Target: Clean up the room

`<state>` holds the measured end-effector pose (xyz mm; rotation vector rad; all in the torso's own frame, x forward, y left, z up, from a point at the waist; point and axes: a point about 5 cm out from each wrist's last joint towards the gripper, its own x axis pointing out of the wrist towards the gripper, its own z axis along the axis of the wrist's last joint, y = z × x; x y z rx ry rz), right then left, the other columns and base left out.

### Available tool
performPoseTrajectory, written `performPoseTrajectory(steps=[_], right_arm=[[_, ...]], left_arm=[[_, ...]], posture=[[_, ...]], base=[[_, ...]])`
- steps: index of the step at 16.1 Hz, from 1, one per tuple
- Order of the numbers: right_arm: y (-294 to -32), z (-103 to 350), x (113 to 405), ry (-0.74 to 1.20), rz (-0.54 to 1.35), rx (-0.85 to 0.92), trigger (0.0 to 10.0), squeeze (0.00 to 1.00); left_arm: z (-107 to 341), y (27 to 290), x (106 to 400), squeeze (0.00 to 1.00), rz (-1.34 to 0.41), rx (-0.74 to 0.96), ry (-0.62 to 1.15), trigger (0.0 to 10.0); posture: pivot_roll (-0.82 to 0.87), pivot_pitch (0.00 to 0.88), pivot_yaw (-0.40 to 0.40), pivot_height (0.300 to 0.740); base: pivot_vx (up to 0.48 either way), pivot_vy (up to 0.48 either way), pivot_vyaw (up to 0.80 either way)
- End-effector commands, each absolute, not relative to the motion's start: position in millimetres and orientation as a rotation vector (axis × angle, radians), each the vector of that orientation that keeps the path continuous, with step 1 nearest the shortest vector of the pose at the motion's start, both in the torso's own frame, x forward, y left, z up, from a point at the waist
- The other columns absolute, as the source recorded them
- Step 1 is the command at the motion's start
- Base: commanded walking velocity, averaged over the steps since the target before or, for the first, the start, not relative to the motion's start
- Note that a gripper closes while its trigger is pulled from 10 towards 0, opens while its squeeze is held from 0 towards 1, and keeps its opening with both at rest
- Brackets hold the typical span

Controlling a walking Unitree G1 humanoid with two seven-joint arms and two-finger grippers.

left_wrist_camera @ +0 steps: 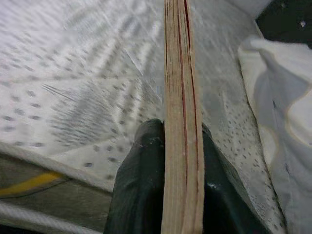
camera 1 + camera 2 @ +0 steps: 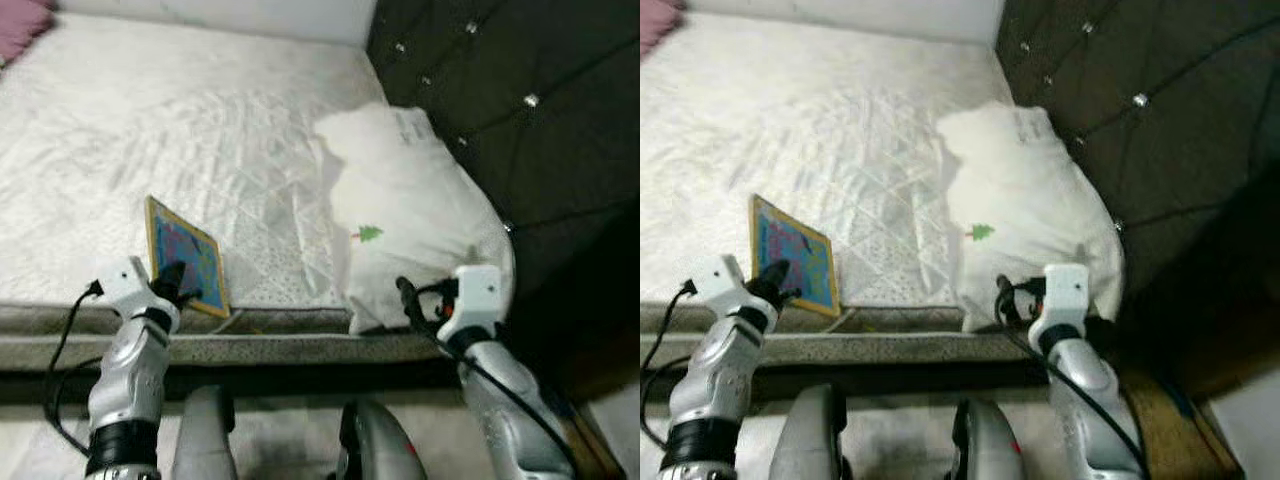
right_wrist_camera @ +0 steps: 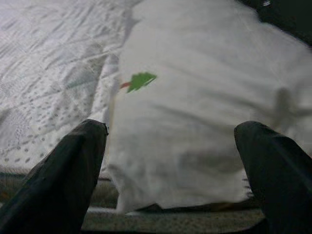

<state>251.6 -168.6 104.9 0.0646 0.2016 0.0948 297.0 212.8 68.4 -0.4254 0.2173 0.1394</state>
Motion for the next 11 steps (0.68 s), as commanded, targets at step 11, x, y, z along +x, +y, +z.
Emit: performPoseTrajectory(steps=[11], right_arm=[[-191, 118, 220, 0.236, 0.034, 0.051, 10.0, 0.00]], left_arm=[[97, 153, 364, 0.00, -0.086, -0.687, 0.221, 10.0]], posture=[[-0.23, 0.155, -0.152, 0.582]], base=[[0.000, 0.000, 0.00]])
